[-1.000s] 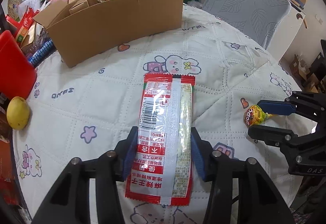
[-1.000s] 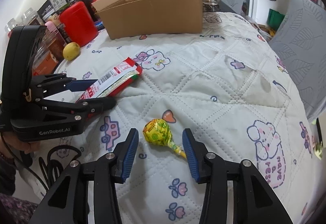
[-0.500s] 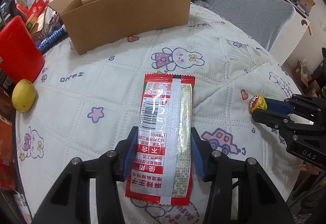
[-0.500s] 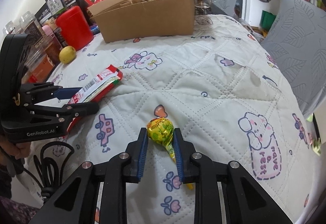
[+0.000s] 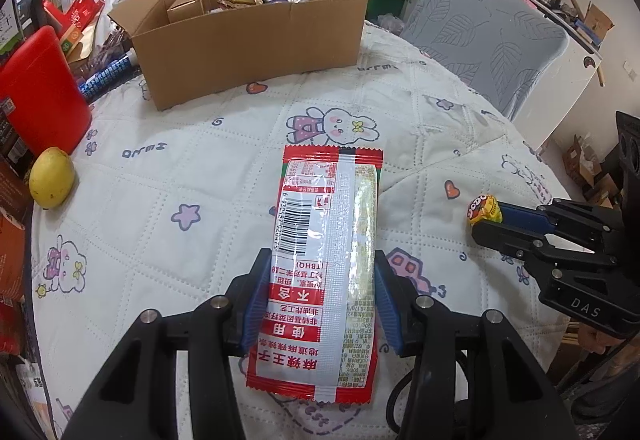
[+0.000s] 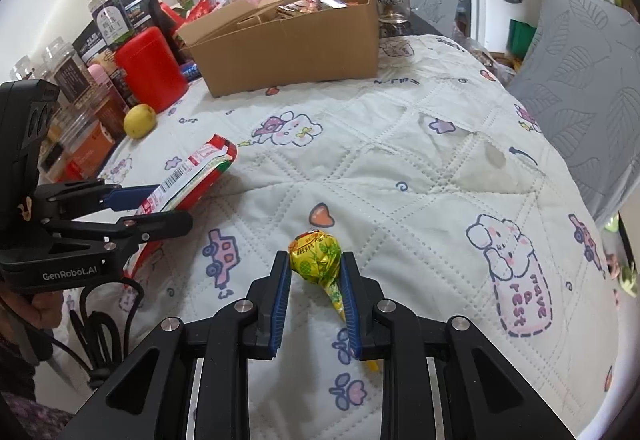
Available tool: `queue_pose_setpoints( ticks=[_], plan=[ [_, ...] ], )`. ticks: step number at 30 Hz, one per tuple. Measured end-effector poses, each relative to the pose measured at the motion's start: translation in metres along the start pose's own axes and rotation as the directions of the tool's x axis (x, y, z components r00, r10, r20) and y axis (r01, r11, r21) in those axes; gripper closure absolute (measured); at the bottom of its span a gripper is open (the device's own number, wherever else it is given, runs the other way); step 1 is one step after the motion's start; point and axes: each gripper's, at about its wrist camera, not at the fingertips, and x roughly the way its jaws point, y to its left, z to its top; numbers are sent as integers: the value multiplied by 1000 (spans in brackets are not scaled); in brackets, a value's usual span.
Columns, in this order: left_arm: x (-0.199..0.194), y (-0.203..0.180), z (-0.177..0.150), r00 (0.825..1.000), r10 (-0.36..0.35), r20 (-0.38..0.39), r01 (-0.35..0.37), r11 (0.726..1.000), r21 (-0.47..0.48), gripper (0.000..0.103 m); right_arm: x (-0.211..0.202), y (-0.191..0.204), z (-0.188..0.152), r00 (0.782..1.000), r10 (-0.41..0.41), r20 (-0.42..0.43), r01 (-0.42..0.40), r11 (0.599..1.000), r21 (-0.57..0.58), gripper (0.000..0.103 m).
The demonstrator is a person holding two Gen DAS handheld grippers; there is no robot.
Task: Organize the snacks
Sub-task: 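Lift the strip packet with the left tool while the right tool lowers the lollipop, then carry the strip packet and lollipop in both tools toward the cardboard box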
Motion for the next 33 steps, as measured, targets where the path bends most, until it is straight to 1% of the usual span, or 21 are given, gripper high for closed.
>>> queue_pose_setpoints(
  ticks=[10,16,27,33],
  plan=[
    [-22,0,1,999,-18,45,19,999,-31,55,-15,15,2,997,60,40,-61,998,5,79],
    [-41,-3,9,995,-22,94,25,999,-24,55,-25,25,10,993,99,68,-99,995,-8,79],
    [-74,-5,35,980,-16,198,16,1000,1,55,-49,42,44,976,149,158,-139,988,-69,79],
    [-86,-4,52,967,-24,252,21,1000,14,55,-58,48,69,968,143,208,-124,987,-100,79]
  ],
)
